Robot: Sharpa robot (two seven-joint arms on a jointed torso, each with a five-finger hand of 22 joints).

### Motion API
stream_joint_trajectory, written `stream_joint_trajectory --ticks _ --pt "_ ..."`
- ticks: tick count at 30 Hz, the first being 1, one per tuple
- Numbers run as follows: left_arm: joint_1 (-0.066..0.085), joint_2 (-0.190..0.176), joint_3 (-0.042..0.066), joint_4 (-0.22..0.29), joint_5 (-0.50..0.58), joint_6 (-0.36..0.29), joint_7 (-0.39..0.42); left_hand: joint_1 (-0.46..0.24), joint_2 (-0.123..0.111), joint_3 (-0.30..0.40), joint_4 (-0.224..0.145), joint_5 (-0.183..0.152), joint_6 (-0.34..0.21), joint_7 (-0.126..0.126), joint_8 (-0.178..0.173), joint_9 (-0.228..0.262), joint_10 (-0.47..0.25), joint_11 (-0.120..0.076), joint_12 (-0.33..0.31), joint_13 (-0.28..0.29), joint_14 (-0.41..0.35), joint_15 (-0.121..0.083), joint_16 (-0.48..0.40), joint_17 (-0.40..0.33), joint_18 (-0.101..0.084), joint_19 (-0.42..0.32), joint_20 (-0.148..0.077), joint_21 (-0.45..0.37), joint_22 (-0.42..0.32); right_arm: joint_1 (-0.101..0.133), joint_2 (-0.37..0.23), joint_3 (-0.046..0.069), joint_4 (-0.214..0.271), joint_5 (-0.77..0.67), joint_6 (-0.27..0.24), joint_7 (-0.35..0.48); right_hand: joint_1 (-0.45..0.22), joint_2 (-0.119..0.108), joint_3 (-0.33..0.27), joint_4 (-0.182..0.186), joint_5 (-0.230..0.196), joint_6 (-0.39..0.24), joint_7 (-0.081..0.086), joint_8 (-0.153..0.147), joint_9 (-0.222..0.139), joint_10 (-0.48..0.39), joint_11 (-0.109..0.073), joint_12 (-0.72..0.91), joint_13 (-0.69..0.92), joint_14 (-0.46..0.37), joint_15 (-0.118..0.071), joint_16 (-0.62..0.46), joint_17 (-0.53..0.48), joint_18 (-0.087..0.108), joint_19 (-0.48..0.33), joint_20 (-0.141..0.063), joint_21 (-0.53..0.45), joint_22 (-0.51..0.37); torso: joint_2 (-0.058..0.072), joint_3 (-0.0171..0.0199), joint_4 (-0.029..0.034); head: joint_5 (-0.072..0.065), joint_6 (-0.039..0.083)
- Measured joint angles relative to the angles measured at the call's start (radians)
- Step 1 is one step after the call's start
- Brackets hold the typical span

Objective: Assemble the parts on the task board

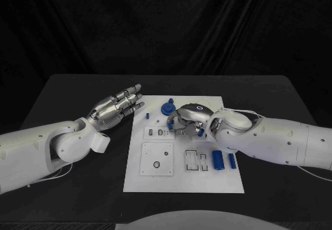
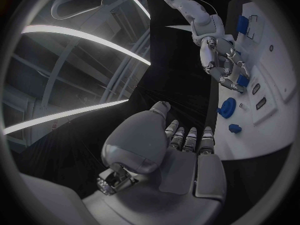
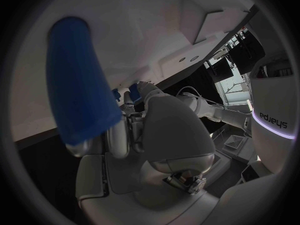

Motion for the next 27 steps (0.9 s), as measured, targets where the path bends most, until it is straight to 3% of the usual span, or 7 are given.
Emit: stream_joint_trajectory --ticks 6,18,20,23,24,25,27 --pt "0.000 0.000 0.000 -0.001 0.000 0.000 -0.001 0.000 0.000 0.007 -0.001 0.000 0.000 0.000 0.000 0.000 0.000 0.000 0.000 0.000 0.000 0.000 0.000 0.000 0.000 0.000 0.000 0.000 0.000 -0.002 0.002 -0.001 -0.003 -0.002 0.011 -0.004 -0.017 -0.017 -0.004 -0.010 -0.072 -0.064 0.001 -0.035 -0.026 0.000 0.000 0.000 0.000 0.000 0.000 0.000 0.000 0.000 0.000 0.000 -0.006 0.000 0.000 0.0001 -0.0003 0.000 0.000" --pt "0.000 0.002 0.000 -0.003 0.000 0.001 -0.003 0.000 0.000 0.007 -0.001 0.000 0.000 0.000 0.000 0.000 0.000 0.000 0.000 -0.001 0.000 0.000 0.000 0.000 0.000 0.000 0.000 0.000 0.000 -0.002 0.005 0.002 -0.005 -0.002 0.020 0.001 -0.043 -0.040 -0.037 -0.019 -0.231 -0.156 -0.015 -0.095 -0.081 0.000 0.000 0.000 0.000 0.000 0.000 -0.004 0.000 0.000 0.000 0.000 -0.011 0.000 0.000 0.0001 0.0006 -0.001 -0.002" --pt "0.000 0.002 0.000 -0.003 0.000 0.001 -0.004 0.000 0.000 0.007 -0.001 0.000 0.000 0.000 0.000 0.000 0.000 0.000 0.000 -0.001 0.000 0.000 0.000 0.000 0.000 0.000 0.000 0.000 0.000 -0.002 0.004 0.001 -0.006 -0.002 0.020 0.004 -0.052 -0.050 -0.049 -0.006 -0.260 -0.187 -0.018 -0.110 -0.096 0.000 0.000 0.000 0.000 0.000 0.000 -0.004 0.000 0.000 0.000 0.000 -0.011 0.000 0.000 0.0001 0.0006 -0.001 -0.003" --pt "0.000 0.002 0.000 -0.004 0.000 0.001 -0.004 0.000 0.000 0.007 -0.001 0.000 0.000 0.000 0.000 0.000 0.000 0.000 0.000 -0.001 0.000 0.000 0.000 0.000 0.000 0.000 0.000 0.000 0.000 -0.002 0.002 0.000 -0.006 -0.002 0.020 0.012 -0.038 -0.097 -0.061 0.057 -0.291 -0.259 -0.026 -0.141 -0.132 -0.001 -0.009 0.000 0.000 0.002 -0.006 -0.004 0.000 0.000 0.000 0.000 -0.011 0.000 0.000 0.0000 0.0005 -0.002 -0.003" --pt "0.000 0.002 0.000 -0.004 0.000 0.001 -0.004 0.000 0.000 0.007 -0.001 0.000 0.000 0.000 0.000 0.000 0.000 0.000 0.000 -0.001 0.000 0.000 0.000 0.000 0.000 0.000 0.000 0.000 0.000 -0.002 0.001 0.000 -0.006 -0.002 0.019 0.015 -0.020 -0.117 -0.068 0.097 -0.302 -0.276 -0.028 -0.146 -0.144 -0.001 -0.009 0.000 0.000 0.001 -0.007 -0.004 0.000 0.000 -0.002 -0.002 -0.011 0.000 0.000 0.0000 0.0005 -0.002 -0.003" --pt "0.000 0.002 0.000 -0.004 0.000 0.001 -0.004 0.000 0.000 0.007 -0.001 0.000 0.000 0.000 0.000 0.000 0.000 0.000 0.000 -0.001 0.000 0.000 0.000 0.001 0.000 0.000 0.000 0.000 0.000 -0.002 -0.002 0.000 -0.005 -0.002 0.018 0.018 -0.010 -0.133 -0.079 0.115 -0.317 -0.281 -0.029 -0.146 -0.150 -0.001 -0.009 0.000 0.001 0.001 -0.007 -0.004 0.000 0.000 -0.004 -0.004 -0.011 0.000 0.000 0.0000 0.0005 -0.002 -0.003" --pt "0.000 0.002 0.000 -0.004 0.000 0.001 -0.004 0.000 0.000 0.007 -0.001 0.000 0.000 0.000 0.000 0.000 0.000 0.000 0.000 -0.001 0.000 0.000 0.000 0.001 0.000 0.000 0.000 0.000 0.000 -0.002 -0.013 -0.001 0.004 -0.002 0.011 0.026 -0.016 -0.144 -0.089 0.125 -0.332 -0.281 -0.029 -0.146 -0.155 -0.001 -0.009 0.000 0.001 0.001 -0.007 -0.004 0.000 0.000 -0.004 -0.004 -0.011 0.000 0.000 0.0000 0.0005 0.000 -0.003"
